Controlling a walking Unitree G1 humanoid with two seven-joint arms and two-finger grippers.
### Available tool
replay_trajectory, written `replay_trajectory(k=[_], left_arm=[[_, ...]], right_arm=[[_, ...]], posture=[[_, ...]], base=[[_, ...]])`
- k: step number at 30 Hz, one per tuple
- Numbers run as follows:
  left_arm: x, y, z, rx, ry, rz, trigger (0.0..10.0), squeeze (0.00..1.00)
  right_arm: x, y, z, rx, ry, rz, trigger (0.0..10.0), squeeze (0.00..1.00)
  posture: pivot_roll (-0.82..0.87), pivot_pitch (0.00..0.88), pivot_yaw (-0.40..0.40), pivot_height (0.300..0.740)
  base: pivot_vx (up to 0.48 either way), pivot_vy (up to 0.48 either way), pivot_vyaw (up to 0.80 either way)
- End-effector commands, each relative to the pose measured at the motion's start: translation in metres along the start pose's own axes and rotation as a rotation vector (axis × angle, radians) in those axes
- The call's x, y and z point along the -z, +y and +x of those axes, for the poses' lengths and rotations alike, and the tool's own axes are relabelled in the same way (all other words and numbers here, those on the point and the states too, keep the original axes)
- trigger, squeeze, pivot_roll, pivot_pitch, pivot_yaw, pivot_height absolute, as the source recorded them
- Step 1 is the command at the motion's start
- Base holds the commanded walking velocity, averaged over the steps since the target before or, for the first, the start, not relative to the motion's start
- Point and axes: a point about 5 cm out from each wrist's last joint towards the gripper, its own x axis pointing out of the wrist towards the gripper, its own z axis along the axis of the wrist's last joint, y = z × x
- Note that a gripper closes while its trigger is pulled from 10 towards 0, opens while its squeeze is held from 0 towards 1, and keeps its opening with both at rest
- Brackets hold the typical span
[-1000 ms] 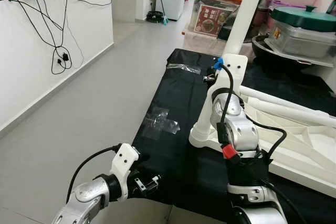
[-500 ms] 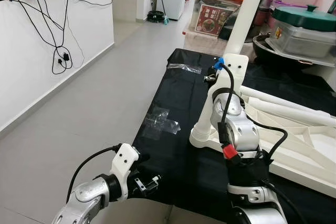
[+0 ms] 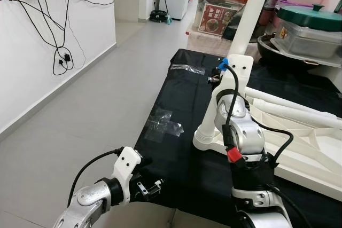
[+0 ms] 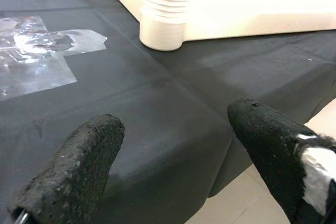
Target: Building children table
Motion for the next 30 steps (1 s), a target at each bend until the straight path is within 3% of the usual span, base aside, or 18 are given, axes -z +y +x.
replay_trajectory(k=[1, 3, 4, 14, 22, 30], left_arm=[[0.002, -0.001, 0.002, 0.011, 0.011, 0.004, 10.0, 0.00], [0.002, -0.001, 0.002, 0.012, 0.011, 0.004, 10.0, 0.00], [0.002, -0.001, 0.002, 0.012, 0.011, 0.004, 10.0, 0.00], [0.002, 0.000, 0.002, 0.011, 0.011, 0.008, 10.0, 0.00], [0.003, 0.000, 0.003, 0.016, 0.012, 0.008, 10.0, 0.00], [0.003, 0.001, 0.003, 0.020, 0.013, 0.009, 10.0, 0.00]], right_arm=[[0.013, -0.012, 0.002, 0.053, 0.061, -0.025, 10.0, 0.99], [0.013, -0.012, 0.003, 0.052, 0.064, -0.035, 10.0, 0.99], [0.012, -0.012, 0.003, 0.053, 0.065, -0.042, 10.0, 0.00], [0.005, -0.017, 0.003, 0.034, 0.038, -0.048, 10.0, 0.00], [-0.014, -0.041, 0.003, -0.002, -0.028, -0.064, 10.0, 0.00], [-0.023, -0.046, 0.002, -0.085, -0.041, -0.076, 10.0, 0.00]], posture=[[0.03, 0.000, -0.110, 0.740], [0.03, 0.000, -0.110, 0.740], [0.03, 0.000, -0.110, 0.740], [0.03, 0.000, -0.109, 0.740], [0.01, 0.000, -0.097, 0.740], [0.00, 0.000, -0.093, 0.740]], base=[[0.000, 0.000, 0.00], [0.000, 0.000, 0.00], [0.000, 0.000, 0.00], [0.000, 0.000, 0.00], [0.000, 0.000, 0.00], [0.000, 0.000, 0.00]])
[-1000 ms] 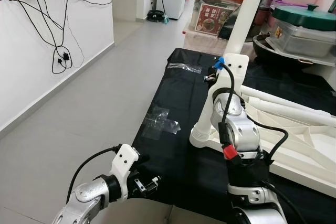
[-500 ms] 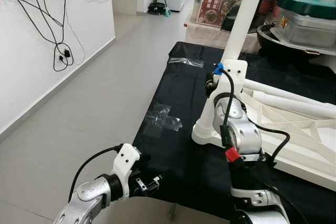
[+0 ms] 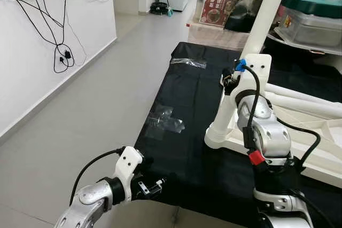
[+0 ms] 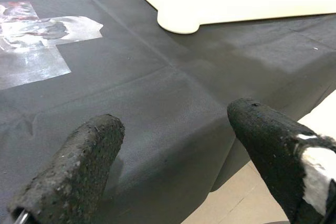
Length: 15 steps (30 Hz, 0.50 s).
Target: Building children table
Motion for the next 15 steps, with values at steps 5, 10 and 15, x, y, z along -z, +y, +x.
replay_trajectory(k=[5, 10, 15], left_arm=[[0.0027, 0.0005, 0.0008, 0.008, 0.014, 0.007, 10.0, 0.00], [0.0028, 0.0007, 0.0005, 0.008, 0.015, 0.006, 10.0, 0.00], [0.0029, 0.0005, 0.0006, 0.008, 0.015, 0.005, 10.0, 0.00]], right_arm=[[-0.0073, -0.0075, -0.0001, -0.077, -0.001, -0.012, 10.0, 0.00], [-0.0110, -0.0065, 0.0001, -0.132, -0.010, -0.013, 10.0, 1.00], [-0.0143, -0.0066, 0.0011, -0.173, -0.020, -0.018, 10.0, 1.00]], posture=[[0.01, 0.000, -0.093, 0.740], [0.01, 0.000, -0.093, 0.740], [0.00, 0.000, -0.091, 0.740]], base=[[0.000, 0.000, 0.00], [0.000, 0.000, 0.00], [0.000, 0.000, 0.00]])
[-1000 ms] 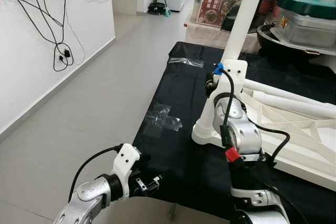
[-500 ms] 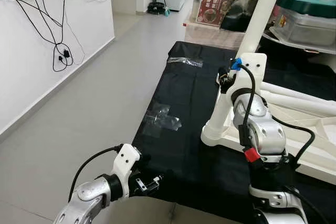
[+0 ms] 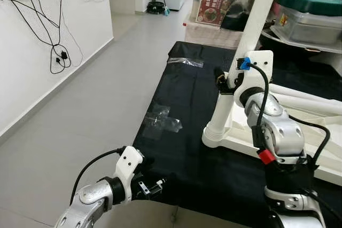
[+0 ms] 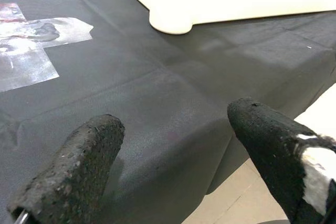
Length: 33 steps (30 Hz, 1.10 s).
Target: Building children table
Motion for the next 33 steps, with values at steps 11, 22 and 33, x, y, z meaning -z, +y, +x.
replay_trajectory(k=[11, 22, 33], left_arm=[[0.003, 0.001, 0.001, 0.005, 0.015, 0.004, 10.0, 0.00], [0.004, 0.000, 0.000, -0.002, 0.016, -0.001, 10.0, 0.00], [0.005, -0.001, -0.002, -0.006, 0.020, -0.002, 10.0, 0.00]], right_arm=[[-0.032, -0.007, 0.006, -0.398, -0.108, -0.028, 10.0, 1.00], [-0.035, -0.004, 0.010, -0.562, -0.072, -0.121, 10.0, 0.00], [-0.027, 0.000, 0.015, -0.721, -0.015, -0.082, 8.9, 0.00]], posture=[[0.01, 0.000, -0.096, 0.740], [0.02, 0.000, -0.101, 0.740], [0.02, 0.000, -0.109, 0.740]], base=[[0.000, 0.000, 0.00], [0.000, 0.000, 0.00], [0.000, 0.000, 0.00]])
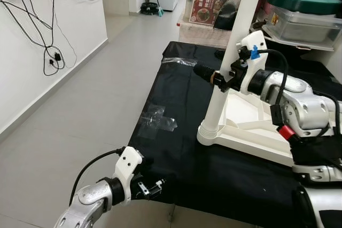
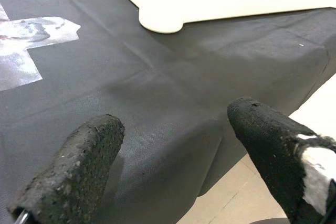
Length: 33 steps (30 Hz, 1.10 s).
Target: Building children table
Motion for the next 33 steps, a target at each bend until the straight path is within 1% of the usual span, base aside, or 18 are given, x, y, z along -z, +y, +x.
replay_trajectory(k=[1, 2, 4, 5, 8, 10, 14, 21, 28, 30, 31, 32, 33], left_arm=[[0.003, -0.001, -0.001, -0.004, 0.015, 0.003, 10.0, 0.00], [0.003, -0.001, -0.001, -0.004, 0.014, 0.002, 10.0, 0.00], [0.003, -0.001, -0.001, -0.004, 0.014, 0.001, 10.0, 0.00], [0.003, -0.002, -0.001, -0.004, 0.014, 0.001, 10.0, 0.00], [0.003, -0.002, -0.001, -0.003, 0.014, 0.001, 10.0, 0.00], [0.004, -0.002, -0.001, -0.004, 0.015, 0.001, 10.0, 0.00], [0.004, -0.001, -0.001, -0.005, 0.015, 0.002, 10.0, 0.00], [0.004, -0.002, -0.001, -0.001, 0.015, 0.003, 10.0, 0.00], [0.004, -0.001, -0.001, 0.001, 0.016, 0.006, 10.0, 0.00], [0.003, -0.001, -0.001, 0.001, 0.016, 0.008, 10.0, 0.00], [0.003, -0.001, -0.001, 0.001, 0.016, 0.008, 10.0, 0.00], [0.003, -0.001, -0.001, 0.001, 0.015, 0.008, 10.0, 0.00], [0.003, -0.001, -0.001, 0.001, 0.015, 0.008, 10.0, 0.00]], right_arm=[[-0.001, -0.001, 0.003, -0.024, 0.011, -0.001, 5.6, 0.00], [0.002, -0.004, 0.004, -0.005, 0.022, 0.008, 2.3, 0.00], [0.003, -0.006, 0.004, 0.007, 0.027, 0.014, 2.3, 0.00], [0.004, -0.009, 0.005, 0.017, 0.029, 0.014, 0.0, 0.00], [0.004, -0.010, 0.005, 0.021, 0.029, 0.017, 0.0, 0.00], [0.004, -0.013, 0.005, 0.025, 0.026, 0.043, 0.0, 0.00], [0.006, -0.014, 0.005, 0.012, 0.024, 0.060, 0.0, 0.00], [0.007, -0.018, 0.004, 0.005, 0.025, 0.057, 0.0, 0.00], [0.007, -0.020, 0.004, 0.036, 0.019, 0.052, 0.0, 0.00], [0.011, -0.016, 0.010, 0.141, 0.009, 0.059, 0.0, 0.00], [0.011, -0.016, 0.010, 0.141, 0.009, 0.059, 0.0, 0.00], [0.016, -0.016, 0.013, 0.269, 0.020, 0.065, 0.0, 0.00], [0.016, -0.016, 0.013, 0.269, 0.020, 0.065, 0.0, 0.00]], posture=[[0.02, 0.000, -0.109, 0.740], [0.02, 0.000, -0.110, 0.740], [0.02, 0.000, -0.110, 0.740], [0.02, 0.000, -0.111, 0.740], [0.02, 0.000, -0.111, 0.740], [0.03, 0.000, -0.112, 0.740], [0.03, 0.000, -0.112, 0.740], [0.03, 0.000, -0.109, 0.740], [0.03, 0.000, -0.107, 0.740], [0.03, 0.000, -0.107, 0.740], [0.03, 0.000, -0.107, 0.740], [0.03, 0.000, -0.106, 0.740], [0.03, 0.000, -0.106, 0.740]], base=[[0.000, 0.000, 0.00], [0.000, 0.000, 0.00], [0.000, 0.000, 0.00], [0.000, 0.000, 0.00], [0.000, 0.000, 0.00], [0.000, 0.000, 0.00], [0.000, 0.000, 0.00], [0.000, 0.000, 0.00], [0.000, 0.000, 0.00], [0.000, 0.000, 0.00], [0.000, 0.000, 0.00], [0.000, 0.000, 0.00], [0.000, 0.000, 0.00]])
